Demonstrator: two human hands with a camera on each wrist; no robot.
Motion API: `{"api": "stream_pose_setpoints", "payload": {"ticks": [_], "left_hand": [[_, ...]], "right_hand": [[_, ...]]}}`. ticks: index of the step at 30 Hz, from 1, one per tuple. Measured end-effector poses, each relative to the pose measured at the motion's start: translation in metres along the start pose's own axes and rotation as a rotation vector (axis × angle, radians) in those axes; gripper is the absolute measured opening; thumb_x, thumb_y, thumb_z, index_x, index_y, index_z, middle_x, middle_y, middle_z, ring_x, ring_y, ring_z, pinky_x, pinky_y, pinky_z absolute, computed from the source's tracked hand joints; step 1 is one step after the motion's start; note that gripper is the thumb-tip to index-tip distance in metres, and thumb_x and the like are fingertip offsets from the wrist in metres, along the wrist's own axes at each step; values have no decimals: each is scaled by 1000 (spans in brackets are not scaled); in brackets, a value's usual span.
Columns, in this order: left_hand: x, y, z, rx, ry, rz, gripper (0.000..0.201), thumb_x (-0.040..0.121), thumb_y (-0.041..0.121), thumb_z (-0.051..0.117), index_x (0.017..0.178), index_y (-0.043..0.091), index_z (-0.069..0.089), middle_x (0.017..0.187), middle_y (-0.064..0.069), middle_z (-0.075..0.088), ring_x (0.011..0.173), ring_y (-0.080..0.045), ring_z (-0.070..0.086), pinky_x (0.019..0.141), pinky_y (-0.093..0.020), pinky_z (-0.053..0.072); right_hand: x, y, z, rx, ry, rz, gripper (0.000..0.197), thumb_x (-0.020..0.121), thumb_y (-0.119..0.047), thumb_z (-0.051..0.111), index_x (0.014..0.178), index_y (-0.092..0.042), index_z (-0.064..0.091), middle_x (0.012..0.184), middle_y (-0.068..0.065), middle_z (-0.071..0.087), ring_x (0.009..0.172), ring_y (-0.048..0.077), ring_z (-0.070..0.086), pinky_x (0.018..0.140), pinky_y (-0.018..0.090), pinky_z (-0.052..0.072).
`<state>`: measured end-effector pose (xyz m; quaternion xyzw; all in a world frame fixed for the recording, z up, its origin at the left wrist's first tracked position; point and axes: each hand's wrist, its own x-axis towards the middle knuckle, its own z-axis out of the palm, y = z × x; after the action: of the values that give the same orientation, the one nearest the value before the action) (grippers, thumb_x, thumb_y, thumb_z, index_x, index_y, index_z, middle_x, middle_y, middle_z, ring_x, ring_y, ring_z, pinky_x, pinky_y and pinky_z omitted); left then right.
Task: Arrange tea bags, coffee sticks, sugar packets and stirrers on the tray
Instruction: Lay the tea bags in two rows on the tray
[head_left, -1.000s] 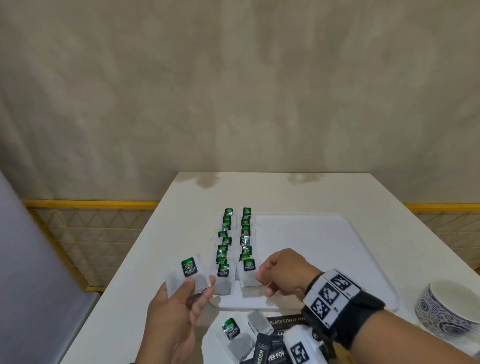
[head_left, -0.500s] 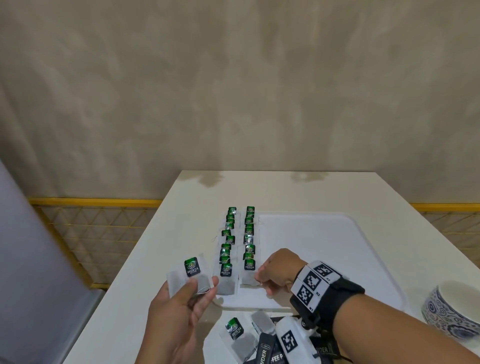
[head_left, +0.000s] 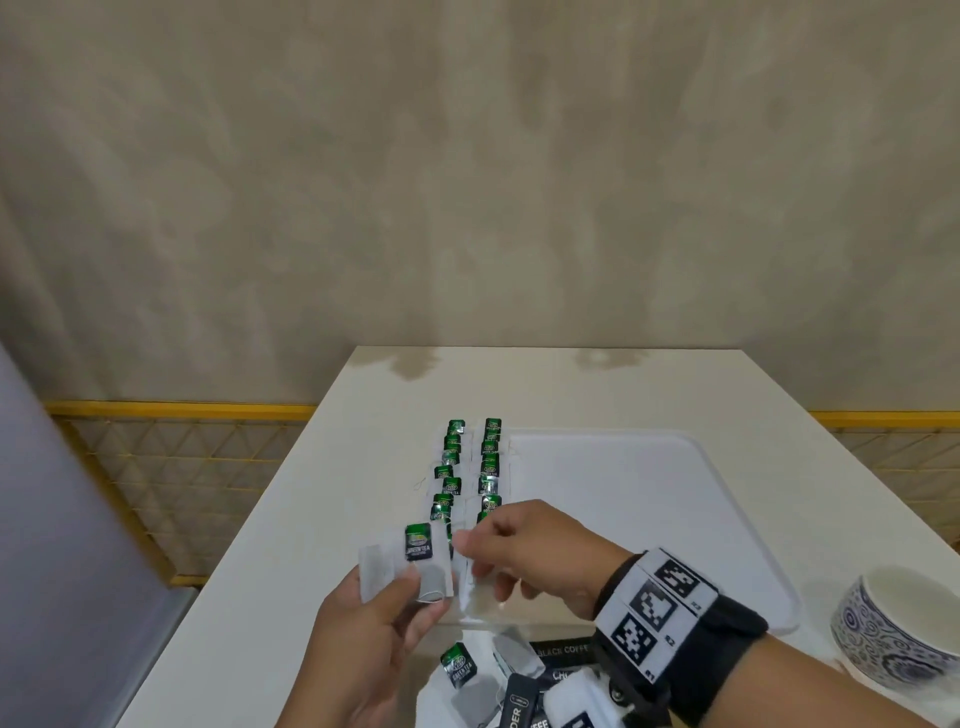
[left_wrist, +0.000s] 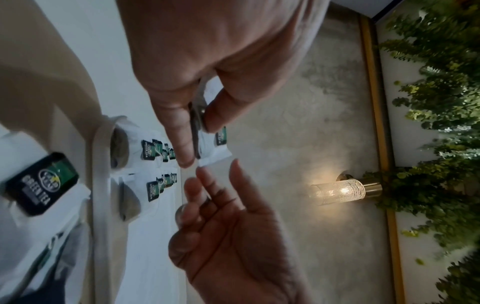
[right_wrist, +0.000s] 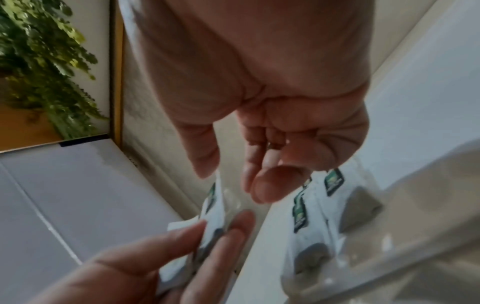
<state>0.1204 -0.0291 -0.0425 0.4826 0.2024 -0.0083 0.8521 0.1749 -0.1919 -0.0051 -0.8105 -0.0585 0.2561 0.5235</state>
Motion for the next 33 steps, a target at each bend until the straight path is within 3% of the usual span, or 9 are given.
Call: {"api": "stream_pose_setpoints", "payload": {"ticks": [6, 9, 12, 17, 20, 22, 25, 28, 33], "left_hand": [[1, -1, 11, 90, 12, 66, 15, 84, -9, 61, 98, -5, 63, 88, -28, 71, 69, -32, 68, 55, -27, 59], [1, 6, 13, 72, 61, 84, 13, 84, -10, 61, 97, -6, 61, 80, -27, 68, 70, -33, 64, 54, -25, 59], [-1, 13, 9, 40, 66, 54, 11, 87, -11, 55, 97, -7, 57, 79, -23, 65, 71, -32, 68, 60, -26, 59], [-2, 12, 0, 47, 58, -15, 20, 96, 2, 43, 106, -7, 58, 97, -12, 45, 94, -43, 67, 64, -33, 61], [-5, 11, -2, 87, 55, -51, 21, 98, 7, 42, 108, -1, 59, 106, -26, 57, 93, -39, 69, 61, -30, 61], [-7, 10, -2, 109, 67, -60, 20, 98, 8, 42, 108, 1, 58, 103, -34, 60, 83, -35, 69, 57, -27, 60], [-10, 11, -4, 172, 90, -37, 18, 97, 11, 45, 104, 3, 59, 91, -25, 57, 56, -22, 56, 48, -26, 49], [-11, 10, -6, 206, 111, -39, 15, 95, 12, 49, 102, 1, 58, 71, -15, 50, 57, -21, 43, 54, -29, 36], [-14, 10, -2, 140, 114, -63, 16, 95, 18, 52, 97, 4, 55, 80, -13, 49, 65, -23, 47, 58, -30, 40]], "right_hand": [[-2, -2, 6, -41, 46, -28, 35, 75, -34, 79, 85, -3, 67, 83, 18, 72, 62, 15, 58, 51, 23, 37], [-2, 0, -5, -92, 150, 24, 16, 86, -23, 72, 83, -8, 68, 73, 9, 69, 53, 9, 55, 44, 16, 38], [1, 9, -23, -286, 238, 108, 22, 92, -27, 64, 75, -13, 59, 68, 3, 63, 53, 14, 53, 45, 18, 38], [11, 24, -23, -570, 55, 237, 23, 94, -27, 57, 77, -12, 58, 78, 5, 67, 54, 10, 51, 50, 17, 41], [20, 28, -15, -518, 31, 276, 28, 93, -29, 60, 69, -15, 55, 66, -1, 61, 57, 12, 56, 56, 20, 46], [19, 24, -12, -525, -6, 309, 32, 95, -31, 59, 68, -14, 54, 63, -2, 58, 51, 11, 50, 51, 19, 40], [19, 20, -9, -513, -7, 313, 31, 94, -31, 61, 68, -14, 54, 65, -2, 59, 49, 9, 50, 51, 18, 40], [21, 20, -7, -496, 6, 320, 32, 92, -30, 64, 66, -14, 55, 67, -3, 60, 47, 7, 51, 50, 17, 41], [23, 22, -7, -578, 13, 320, 38, 93, -36, 61, 62, -15, 54, 60, -5, 56, 43, 6, 48, 49, 16, 39]]}}
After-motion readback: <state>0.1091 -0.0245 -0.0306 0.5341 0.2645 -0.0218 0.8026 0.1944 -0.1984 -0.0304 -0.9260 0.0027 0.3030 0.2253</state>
